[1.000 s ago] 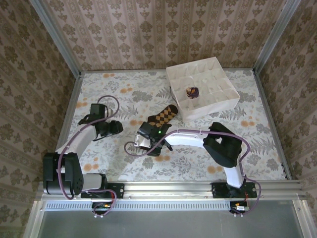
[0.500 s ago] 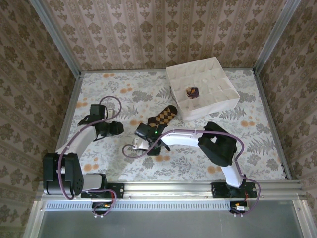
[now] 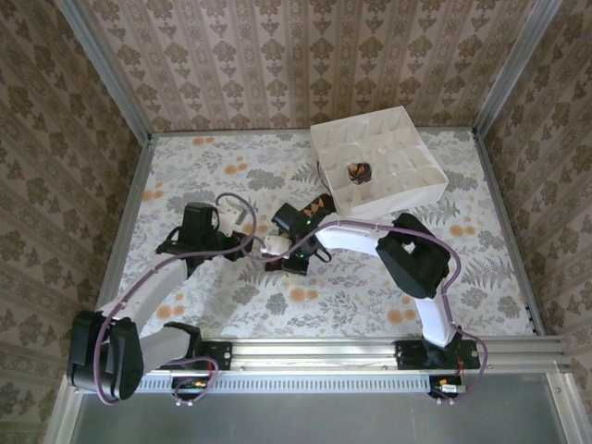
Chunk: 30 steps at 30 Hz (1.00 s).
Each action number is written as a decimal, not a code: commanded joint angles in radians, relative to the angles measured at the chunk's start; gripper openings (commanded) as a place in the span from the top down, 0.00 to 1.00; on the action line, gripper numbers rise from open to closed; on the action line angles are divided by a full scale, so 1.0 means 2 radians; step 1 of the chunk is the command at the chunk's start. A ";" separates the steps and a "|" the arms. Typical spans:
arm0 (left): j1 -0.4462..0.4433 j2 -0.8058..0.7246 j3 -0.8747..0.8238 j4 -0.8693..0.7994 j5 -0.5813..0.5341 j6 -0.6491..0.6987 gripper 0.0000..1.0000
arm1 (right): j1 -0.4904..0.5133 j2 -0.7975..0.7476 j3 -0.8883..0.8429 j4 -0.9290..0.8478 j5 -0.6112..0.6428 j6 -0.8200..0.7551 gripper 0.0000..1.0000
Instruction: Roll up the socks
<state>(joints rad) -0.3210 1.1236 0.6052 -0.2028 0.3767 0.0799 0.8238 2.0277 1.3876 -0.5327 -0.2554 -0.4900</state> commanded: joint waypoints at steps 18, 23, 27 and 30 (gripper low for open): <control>-0.162 -0.036 -0.102 0.221 0.069 0.268 0.35 | -0.115 -0.003 0.003 -0.139 -0.253 0.022 1.00; -0.169 0.000 -0.109 0.274 0.062 0.228 0.33 | -0.121 -0.006 0.001 -0.153 -0.260 0.020 1.00; -0.175 0.031 -0.109 0.303 0.047 0.186 0.33 | -0.123 -0.008 -0.002 -0.157 -0.267 0.021 1.00; -0.174 0.048 -0.127 0.350 0.056 0.170 0.32 | -0.124 -0.010 -0.006 -0.156 -0.270 0.021 1.00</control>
<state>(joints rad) -0.6624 1.2037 0.3714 0.3798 0.4820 0.4816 0.5823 2.0281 1.3865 -0.8051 -0.7467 -0.4423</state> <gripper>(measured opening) 0.678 0.059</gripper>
